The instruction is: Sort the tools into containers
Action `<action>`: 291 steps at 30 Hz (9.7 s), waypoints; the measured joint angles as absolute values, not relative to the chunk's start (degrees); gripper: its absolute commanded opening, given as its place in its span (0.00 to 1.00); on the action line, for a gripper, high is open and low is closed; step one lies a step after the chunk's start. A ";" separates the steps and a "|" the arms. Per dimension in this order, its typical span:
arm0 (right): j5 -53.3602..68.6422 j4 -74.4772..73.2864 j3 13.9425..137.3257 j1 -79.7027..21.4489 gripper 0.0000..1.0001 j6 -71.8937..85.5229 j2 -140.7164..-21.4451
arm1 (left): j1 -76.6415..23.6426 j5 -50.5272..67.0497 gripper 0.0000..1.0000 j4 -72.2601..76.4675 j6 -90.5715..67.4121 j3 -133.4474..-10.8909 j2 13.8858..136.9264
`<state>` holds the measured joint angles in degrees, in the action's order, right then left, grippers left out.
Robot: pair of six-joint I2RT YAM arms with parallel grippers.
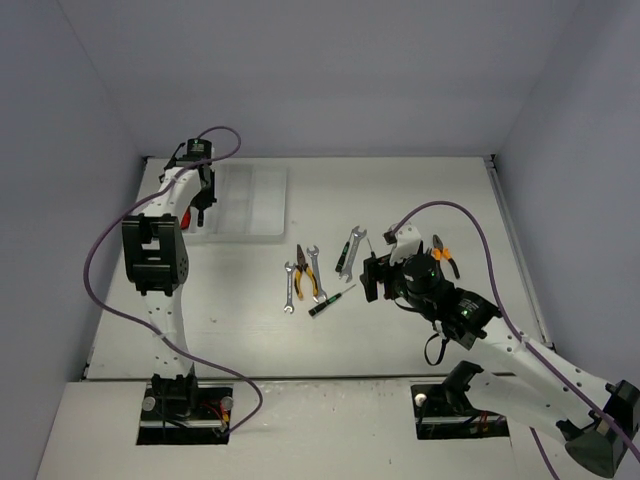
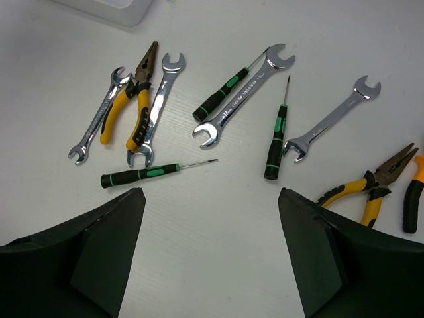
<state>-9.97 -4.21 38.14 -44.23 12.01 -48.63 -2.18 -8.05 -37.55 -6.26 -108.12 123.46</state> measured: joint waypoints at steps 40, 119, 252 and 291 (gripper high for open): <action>-16.71 -6.35 38.09 -44.23 0.81 12.85 -30.92 | -53.20 0.64 0.54 -35.16 -10.31 -76.20 100.11; -21.25 -10.20 38.13 -44.23 0.82 13.52 -30.43 | -10.33 -6.02 0.46 -38.50 -15.20 -99.53 110.02; -6.68 2.43 46.53 -29.18 0.38 16.05 -90.46 | -9.83 -0.23 0.64 -29.47 -17.15 -56.65 54.60; -0.86 23.79 41.91 -46.23 0.00 27.86 -67.11 | -40.15 4.31 0.63 0.63 -37.33 -56.92 68.26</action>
<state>-0.86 23.79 41.91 -46.23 27.86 -67.11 -40.15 4.31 0.63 -37.33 -56.92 68.26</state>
